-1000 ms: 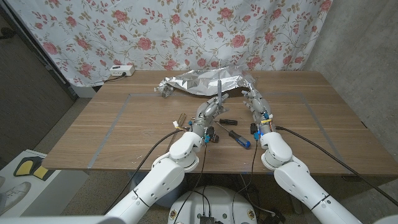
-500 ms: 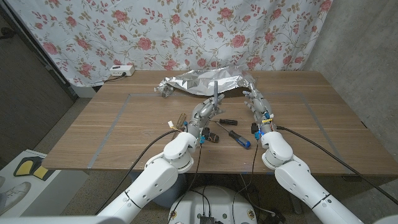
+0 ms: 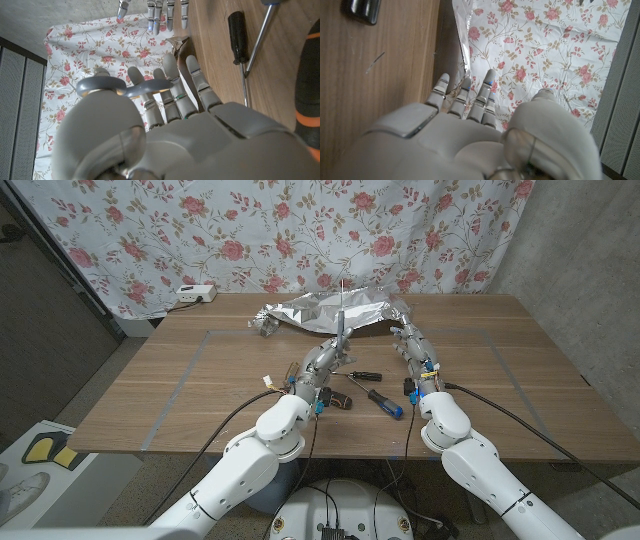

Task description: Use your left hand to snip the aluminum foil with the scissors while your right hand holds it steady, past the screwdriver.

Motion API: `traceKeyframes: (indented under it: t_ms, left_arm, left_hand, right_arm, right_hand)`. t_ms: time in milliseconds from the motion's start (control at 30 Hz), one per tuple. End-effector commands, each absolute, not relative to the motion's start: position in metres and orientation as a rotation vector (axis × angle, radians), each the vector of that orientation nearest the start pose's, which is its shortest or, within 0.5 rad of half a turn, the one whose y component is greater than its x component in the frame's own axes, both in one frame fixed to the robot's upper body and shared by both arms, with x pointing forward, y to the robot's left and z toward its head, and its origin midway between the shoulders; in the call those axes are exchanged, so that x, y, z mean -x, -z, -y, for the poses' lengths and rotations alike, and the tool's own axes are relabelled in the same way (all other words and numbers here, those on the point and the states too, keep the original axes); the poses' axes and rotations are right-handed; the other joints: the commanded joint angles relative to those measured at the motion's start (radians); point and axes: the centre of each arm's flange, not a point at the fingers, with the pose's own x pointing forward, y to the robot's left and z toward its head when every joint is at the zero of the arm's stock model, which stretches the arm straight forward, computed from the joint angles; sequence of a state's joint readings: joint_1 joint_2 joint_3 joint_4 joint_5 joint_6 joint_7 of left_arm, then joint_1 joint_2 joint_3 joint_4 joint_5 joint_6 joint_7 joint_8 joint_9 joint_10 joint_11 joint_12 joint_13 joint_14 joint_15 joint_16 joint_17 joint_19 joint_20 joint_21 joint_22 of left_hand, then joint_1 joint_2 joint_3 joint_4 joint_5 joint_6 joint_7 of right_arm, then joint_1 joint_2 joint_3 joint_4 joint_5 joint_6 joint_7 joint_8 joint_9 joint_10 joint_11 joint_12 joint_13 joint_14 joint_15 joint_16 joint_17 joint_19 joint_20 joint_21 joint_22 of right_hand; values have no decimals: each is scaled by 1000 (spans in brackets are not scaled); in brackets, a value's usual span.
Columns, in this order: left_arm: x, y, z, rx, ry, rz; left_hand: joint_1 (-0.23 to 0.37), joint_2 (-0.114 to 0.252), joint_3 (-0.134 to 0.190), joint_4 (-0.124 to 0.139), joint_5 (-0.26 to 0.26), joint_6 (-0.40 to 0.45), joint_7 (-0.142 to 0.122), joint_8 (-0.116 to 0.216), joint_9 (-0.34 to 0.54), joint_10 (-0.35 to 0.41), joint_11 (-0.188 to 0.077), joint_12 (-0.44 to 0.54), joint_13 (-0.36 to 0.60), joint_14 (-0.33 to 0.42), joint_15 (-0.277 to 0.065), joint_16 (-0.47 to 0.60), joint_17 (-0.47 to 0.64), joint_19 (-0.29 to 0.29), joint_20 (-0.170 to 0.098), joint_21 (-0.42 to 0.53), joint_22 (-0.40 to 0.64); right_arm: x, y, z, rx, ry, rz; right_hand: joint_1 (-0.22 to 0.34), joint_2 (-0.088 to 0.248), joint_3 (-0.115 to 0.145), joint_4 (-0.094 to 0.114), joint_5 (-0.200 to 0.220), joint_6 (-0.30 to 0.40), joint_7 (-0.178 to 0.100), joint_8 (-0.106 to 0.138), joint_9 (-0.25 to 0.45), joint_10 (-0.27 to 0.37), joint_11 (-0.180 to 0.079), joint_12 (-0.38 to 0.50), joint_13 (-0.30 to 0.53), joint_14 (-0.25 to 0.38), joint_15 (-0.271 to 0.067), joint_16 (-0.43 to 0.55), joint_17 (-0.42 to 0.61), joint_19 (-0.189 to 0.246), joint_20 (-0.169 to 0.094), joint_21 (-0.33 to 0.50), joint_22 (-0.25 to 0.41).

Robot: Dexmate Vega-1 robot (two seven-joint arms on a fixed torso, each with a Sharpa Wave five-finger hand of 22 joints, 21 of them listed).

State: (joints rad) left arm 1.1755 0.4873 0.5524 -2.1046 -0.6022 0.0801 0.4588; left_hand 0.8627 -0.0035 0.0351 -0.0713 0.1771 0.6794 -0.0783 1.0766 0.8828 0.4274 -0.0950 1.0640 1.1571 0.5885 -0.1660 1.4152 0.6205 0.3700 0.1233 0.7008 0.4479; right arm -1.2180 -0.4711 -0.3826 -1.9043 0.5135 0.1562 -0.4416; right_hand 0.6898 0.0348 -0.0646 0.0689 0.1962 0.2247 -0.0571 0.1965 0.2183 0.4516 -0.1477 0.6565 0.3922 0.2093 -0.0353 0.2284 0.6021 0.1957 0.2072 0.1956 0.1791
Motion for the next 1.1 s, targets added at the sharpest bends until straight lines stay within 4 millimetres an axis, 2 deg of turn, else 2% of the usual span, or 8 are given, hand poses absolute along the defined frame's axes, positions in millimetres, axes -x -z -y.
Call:
traceKeyframes:
  t_ms: [33,267,467,800,867,967,1000,1100]
  left_arm:
    - [-486,70,-101,129,305,461]
    - [-481,68,-113,89,274,498]
    - [-475,63,-123,30,249,524]
    - [-470,56,-138,-106,229,526]
    - [-470,55,-140,-142,231,516]
    - [-470,54,-144,-181,245,506]
    - [-470,54,-147,-198,257,503]
    - [-470,53,-149,-215,267,498]
  left_hand:
    - [-57,-24,-44,31,8,29,23,89,62,104,-80,431,7,13,8,-11,7,11,5,8,-8]
    - [-148,-71,-93,62,13,69,61,93,28,131,-53,441,25,35,46,-25,10,14,19,8,-25]
    - [-264,-123,-161,107,31,55,98,101,31,128,-19,435,31,34,94,-43,24,15,42,3,-50]
    - [-381,-154,-240,160,61,73,146,89,-4,130,23,420,23,22,144,-61,36,21,68,-3,-75]
    - [-411,-161,-263,173,70,71,160,89,-2,131,37,417,22,22,155,-62,38,24,69,-5,-81]
    - [-472,-176,-324,194,99,70,170,79,-18,114,52,427,47,11,170,-64,51,19,80,-18,-99]
    - [-498,-178,-352,202,115,73,181,80,-19,118,66,418,34,5,176,-65,56,17,84,-26,-109]
    - [-548,-182,-389,213,148,93,214,77,-30,124,96,424,41,7,205,-71,49,22,75,-39,-129]
  right_arm:
    - [-532,74,191,-184,-77,572]
    - [-531,74,192,-179,-77,574]
    - [-531,74,192,-179,-77,575]
    - [-531,74,193,-175,-75,571]
    - [-531,74,194,-175,-73,570]
    - [-532,74,194,-179,-75,567]
    - [-532,74,195,-176,-73,566]
    - [-532,73,195,-171,-74,567]
  right_hand:
    - [0,10,-4,-8,6,0,-3,5,2,9,-3,5,4,4,-101,7,2,-1,5,3,2]
    - [0,12,-3,-11,6,1,-4,5,1,13,-2,8,6,7,-102,8,0,-1,6,3,2]
    - [2,13,-2,-14,6,1,-5,6,1,14,-1,10,7,6,-100,8,-1,-2,6,3,2]
    - [8,13,0,-21,5,3,-9,7,0,21,2,13,9,10,-103,9,-4,-3,6,3,2]
    - [8,14,1,-22,5,4,-10,7,0,24,-1,15,9,10,-102,10,-4,-4,6,2,2]
    - [9,15,1,-24,5,5,-10,7,0,27,-2,17,10,10,-104,10,-5,-4,6,2,2]
    - [9,15,2,-25,5,5,-10,7,0,29,-2,17,11,10,-103,10,-5,-5,6,2,2]
    - [9,14,1,-26,4,6,-11,8,-1,29,-1,18,11,12,-104,11,-6,-5,6,2,2]
